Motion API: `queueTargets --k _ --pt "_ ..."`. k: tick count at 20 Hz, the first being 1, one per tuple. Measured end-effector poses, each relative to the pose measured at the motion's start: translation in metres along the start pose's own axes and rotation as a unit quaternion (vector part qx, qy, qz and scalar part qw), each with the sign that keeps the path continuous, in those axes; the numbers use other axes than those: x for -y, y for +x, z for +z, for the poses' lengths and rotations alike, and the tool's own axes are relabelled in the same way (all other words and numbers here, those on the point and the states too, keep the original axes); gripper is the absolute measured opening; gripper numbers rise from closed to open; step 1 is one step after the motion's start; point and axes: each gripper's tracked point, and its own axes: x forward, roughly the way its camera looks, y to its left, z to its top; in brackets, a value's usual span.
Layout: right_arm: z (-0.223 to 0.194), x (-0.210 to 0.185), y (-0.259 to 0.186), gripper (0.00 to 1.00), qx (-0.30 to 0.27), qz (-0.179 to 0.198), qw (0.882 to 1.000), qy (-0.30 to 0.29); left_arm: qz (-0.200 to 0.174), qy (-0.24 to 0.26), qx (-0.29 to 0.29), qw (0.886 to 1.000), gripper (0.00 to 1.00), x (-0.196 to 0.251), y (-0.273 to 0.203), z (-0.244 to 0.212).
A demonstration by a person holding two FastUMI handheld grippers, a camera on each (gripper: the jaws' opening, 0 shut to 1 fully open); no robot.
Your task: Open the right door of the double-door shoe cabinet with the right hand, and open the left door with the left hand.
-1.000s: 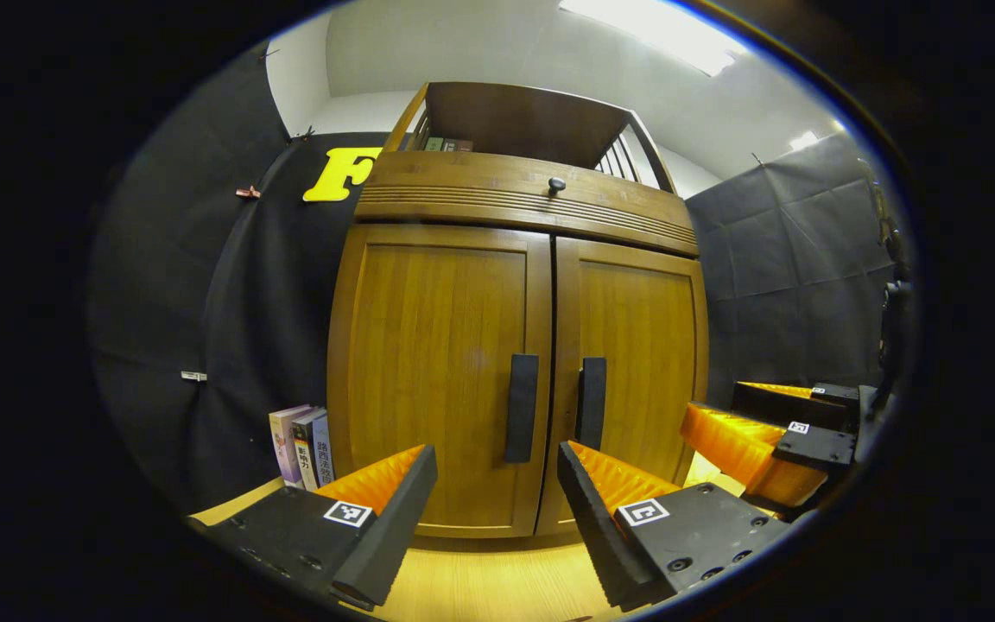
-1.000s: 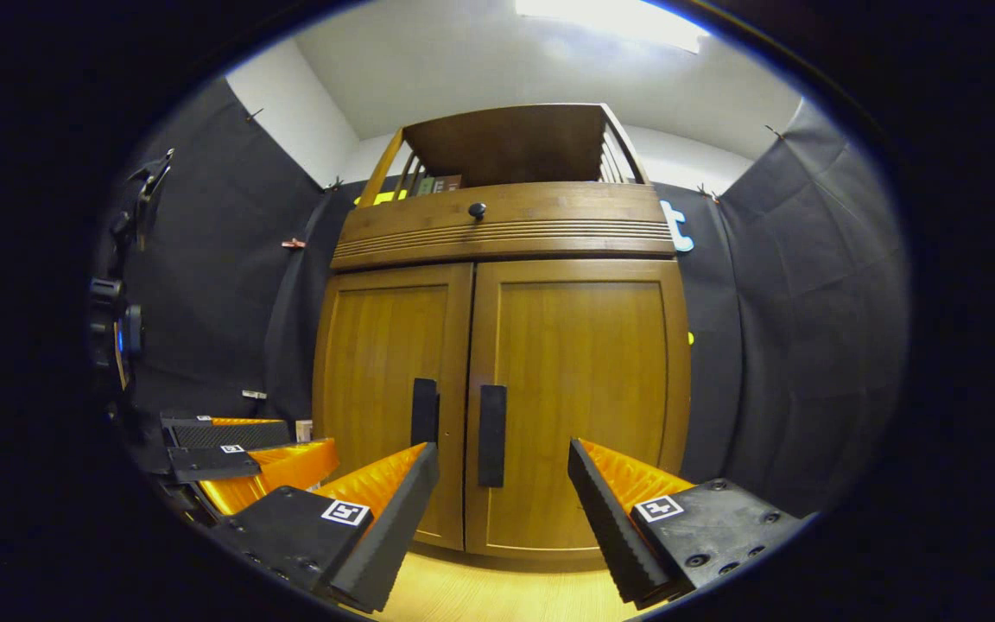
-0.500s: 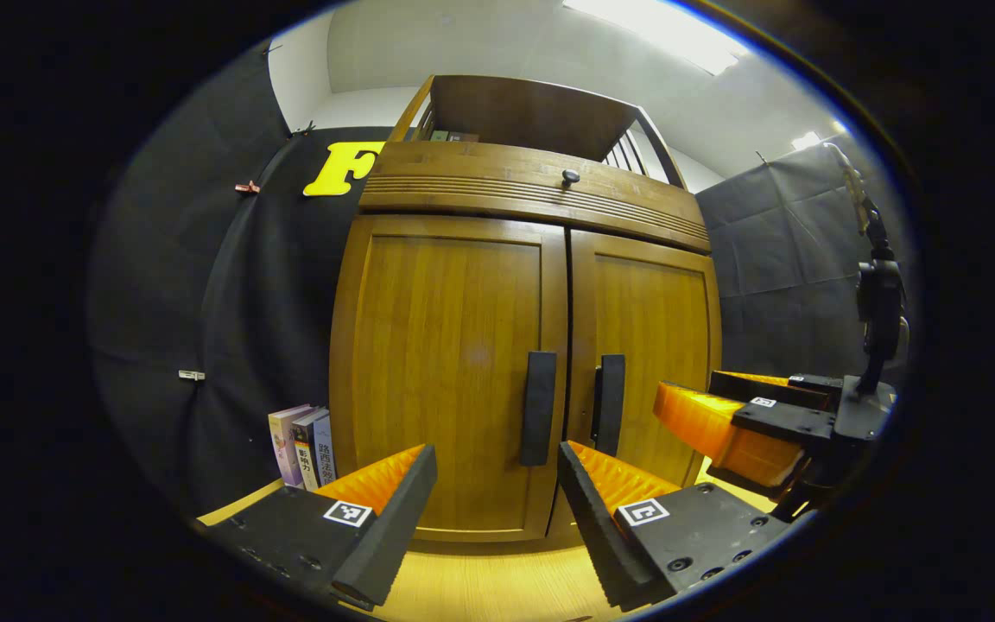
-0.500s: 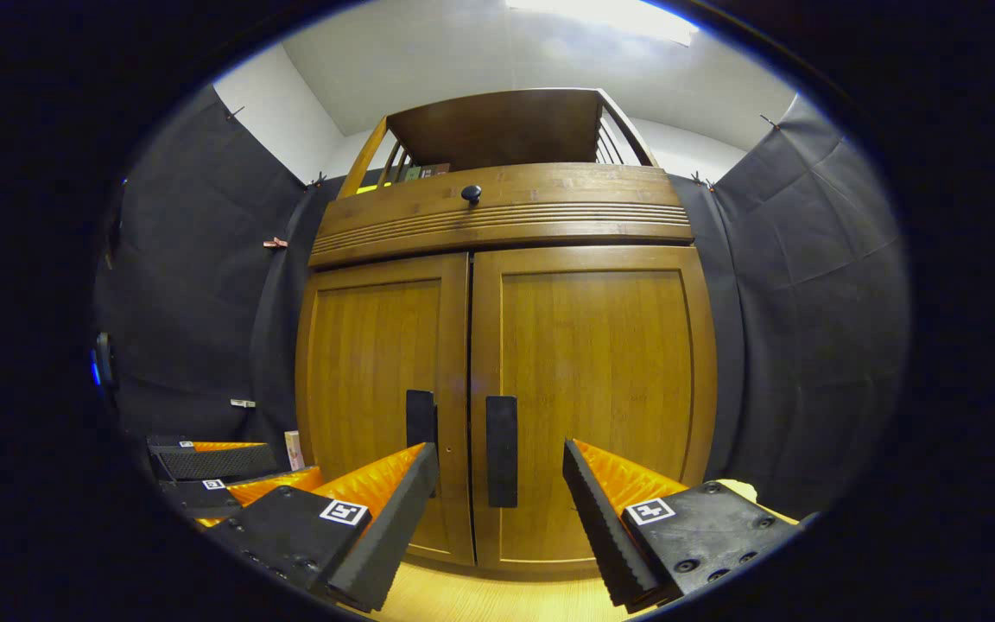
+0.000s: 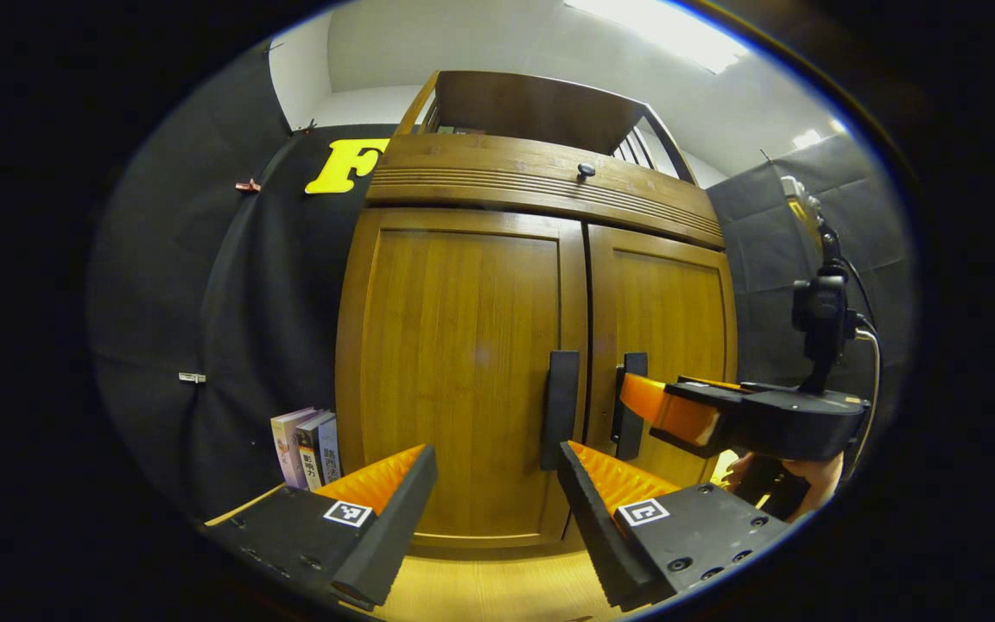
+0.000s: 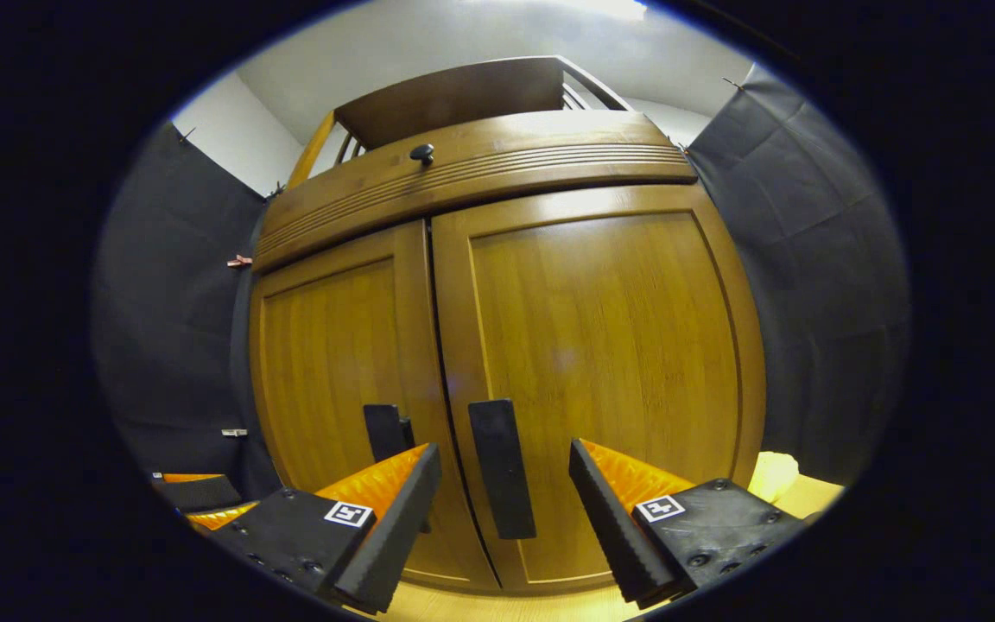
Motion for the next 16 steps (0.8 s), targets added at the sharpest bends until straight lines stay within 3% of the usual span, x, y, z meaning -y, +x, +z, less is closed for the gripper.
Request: queueTargets --k 1,5,11,13,14,15,16 --pt "0.0 0.001 0.006 0.94 0.004 -0.006 1.0 -0.013 -0.001 -0.002 0.001 1.0 0.88 0.0 0.002 0.0" --pt "-0.006 0.001 0.019 0.76 0.016 -0.015 0.999 -0.028 -0.003 -0.006 -0.009 1.0 0.86 -0.002 0.009 -0.007" --pt "-0.02 -0.001 0.036 0.77 0.002 -0.004 1.0 -0.01 0.004 -0.016 -0.007 1.0 0.86 -0.009 0.009 -0.009" --pt "-0.018 -0.008 0.031 0.51 0.005 0.001 1.0 -0.009 0.007 -0.014 -0.01 1.0 0.88 -0.01 0.009 -0.009" --pt "-0.017 -0.007 0.03 0.51 0.013 -0.009 1.0 -0.022 0.008 -0.011 -0.013 1.0 0.88 -0.011 0.009 -0.01" --pt "-0.018 -0.007 0.031 0.41 0.017 -0.013 0.999 -0.036 0.011 -0.011 -0.015 1.0 0.88 -0.011 0.008 -0.011" --pt "-0.015 -0.01 0.027 0.37 0.018 -0.01 0.998 -0.052 0.013 -0.011 -0.016 1.0 0.86 -0.012 0.007 -0.011"
